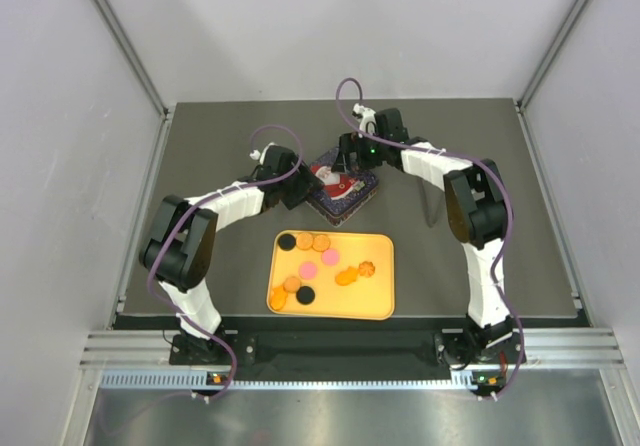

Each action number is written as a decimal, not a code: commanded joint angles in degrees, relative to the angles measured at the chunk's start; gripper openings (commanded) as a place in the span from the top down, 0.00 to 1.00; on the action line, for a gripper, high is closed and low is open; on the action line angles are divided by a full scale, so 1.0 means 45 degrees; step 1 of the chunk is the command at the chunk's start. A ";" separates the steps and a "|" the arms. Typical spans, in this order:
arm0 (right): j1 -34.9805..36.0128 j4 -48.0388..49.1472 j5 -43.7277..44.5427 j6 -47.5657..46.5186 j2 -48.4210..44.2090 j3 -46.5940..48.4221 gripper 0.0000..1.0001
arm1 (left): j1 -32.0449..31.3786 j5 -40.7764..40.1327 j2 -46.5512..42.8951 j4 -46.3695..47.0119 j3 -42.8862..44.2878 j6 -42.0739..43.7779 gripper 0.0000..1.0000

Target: Pack the cookies

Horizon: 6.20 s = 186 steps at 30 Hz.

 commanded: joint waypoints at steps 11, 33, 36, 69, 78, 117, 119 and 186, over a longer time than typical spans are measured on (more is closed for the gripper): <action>0.1388 -0.1446 -0.1544 -0.0492 -0.0706 0.0618 0.08 | -0.0168 0.0655 0.0366 0.1700 0.0655 -0.0038 0.66; 0.1311 -0.0454 -0.1796 0.0285 -0.0626 -0.0864 0.09 | 0.0143 0.0693 0.1166 0.1173 0.0791 -0.0097 0.81; 0.0629 0.0973 -0.2539 0.1203 -0.1016 -0.2345 0.11 | 0.0398 0.0733 0.1460 0.0842 0.1083 0.0098 0.82; -0.0292 0.3945 -0.1974 0.4371 -0.1233 -0.5145 0.21 | 0.1921 0.2491 0.2360 -0.2244 0.5694 0.4355 0.24; -0.0428 0.3691 -0.1896 0.4333 -0.1155 -0.4774 0.19 | 0.2546 0.2431 0.1148 -0.3416 0.5031 0.5663 0.21; 0.0723 0.1642 -0.0296 0.3767 -0.0511 -0.2664 0.16 | 0.1123 0.4854 0.2026 0.0860 -0.0439 0.2697 1.00; 0.0898 0.1233 -0.0003 0.3494 -0.0569 -0.2449 0.15 | 0.0946 0.4737 0.2182 0.0880 -0.0322 0.2676 1.00; -0.1834 0.3319 -0.0860 0.5074 -0.5334 -0.7702 0.10 | 0.0575 0.4815 0.2065 0.0001 0.1729 0.3653 0.30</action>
